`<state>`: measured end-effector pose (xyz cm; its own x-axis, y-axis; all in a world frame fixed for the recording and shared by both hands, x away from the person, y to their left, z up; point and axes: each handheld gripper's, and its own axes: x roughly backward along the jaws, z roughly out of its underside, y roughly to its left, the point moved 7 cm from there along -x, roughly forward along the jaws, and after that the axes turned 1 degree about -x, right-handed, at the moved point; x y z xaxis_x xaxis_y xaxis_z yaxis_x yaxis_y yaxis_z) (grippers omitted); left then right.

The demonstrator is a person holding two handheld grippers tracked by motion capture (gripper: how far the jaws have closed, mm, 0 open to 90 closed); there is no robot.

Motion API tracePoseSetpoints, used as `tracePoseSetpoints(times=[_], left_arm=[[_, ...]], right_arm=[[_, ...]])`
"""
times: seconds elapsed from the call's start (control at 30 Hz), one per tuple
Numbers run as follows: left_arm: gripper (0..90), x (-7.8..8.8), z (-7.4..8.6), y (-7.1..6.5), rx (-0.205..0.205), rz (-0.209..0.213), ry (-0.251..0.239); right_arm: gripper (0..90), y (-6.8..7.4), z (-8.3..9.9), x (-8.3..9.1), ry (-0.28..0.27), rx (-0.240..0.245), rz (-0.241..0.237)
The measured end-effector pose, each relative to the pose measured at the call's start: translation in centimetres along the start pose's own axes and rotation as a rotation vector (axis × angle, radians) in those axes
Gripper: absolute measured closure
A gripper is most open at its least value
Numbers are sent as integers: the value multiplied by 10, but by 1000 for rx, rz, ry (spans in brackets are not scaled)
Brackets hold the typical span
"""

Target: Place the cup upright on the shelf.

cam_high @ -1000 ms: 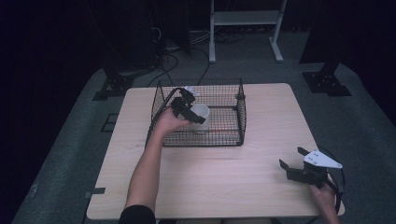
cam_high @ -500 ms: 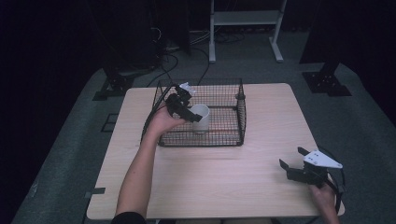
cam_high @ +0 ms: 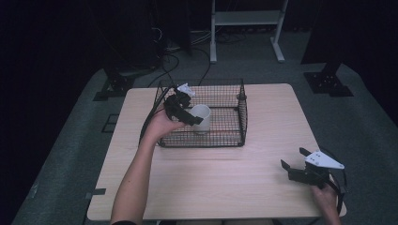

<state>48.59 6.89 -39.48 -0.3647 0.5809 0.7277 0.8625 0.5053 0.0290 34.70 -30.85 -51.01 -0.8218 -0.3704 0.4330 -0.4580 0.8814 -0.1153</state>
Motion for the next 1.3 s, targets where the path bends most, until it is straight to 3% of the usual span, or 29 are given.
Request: tracePoseSetpoints(times=[0.6,1.3], left_arm=[[81,33,11,-27,-37,-13,-64],[81,42,31,-55,-63,-3,-88]], right_arm=[[131,0,0,0,0,0,1],[131,0,0,0,1,-1,1]])
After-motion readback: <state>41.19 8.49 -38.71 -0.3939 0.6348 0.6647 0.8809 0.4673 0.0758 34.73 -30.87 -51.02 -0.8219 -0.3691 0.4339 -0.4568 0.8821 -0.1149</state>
